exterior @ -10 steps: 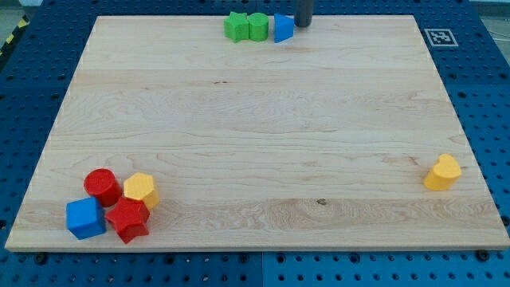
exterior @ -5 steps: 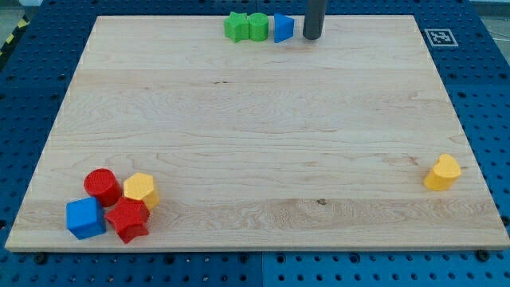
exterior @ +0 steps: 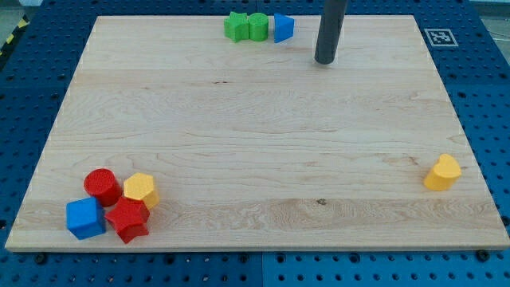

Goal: Move your arm to the top of the yellow heart

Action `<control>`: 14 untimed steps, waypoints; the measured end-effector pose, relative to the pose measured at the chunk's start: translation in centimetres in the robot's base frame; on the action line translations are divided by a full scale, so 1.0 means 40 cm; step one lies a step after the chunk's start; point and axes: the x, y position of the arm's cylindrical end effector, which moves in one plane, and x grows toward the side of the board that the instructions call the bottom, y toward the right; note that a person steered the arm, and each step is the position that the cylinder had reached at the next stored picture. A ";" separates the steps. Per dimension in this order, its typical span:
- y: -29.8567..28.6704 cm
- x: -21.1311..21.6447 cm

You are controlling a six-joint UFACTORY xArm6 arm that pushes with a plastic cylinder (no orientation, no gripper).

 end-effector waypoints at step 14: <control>0.210 0.268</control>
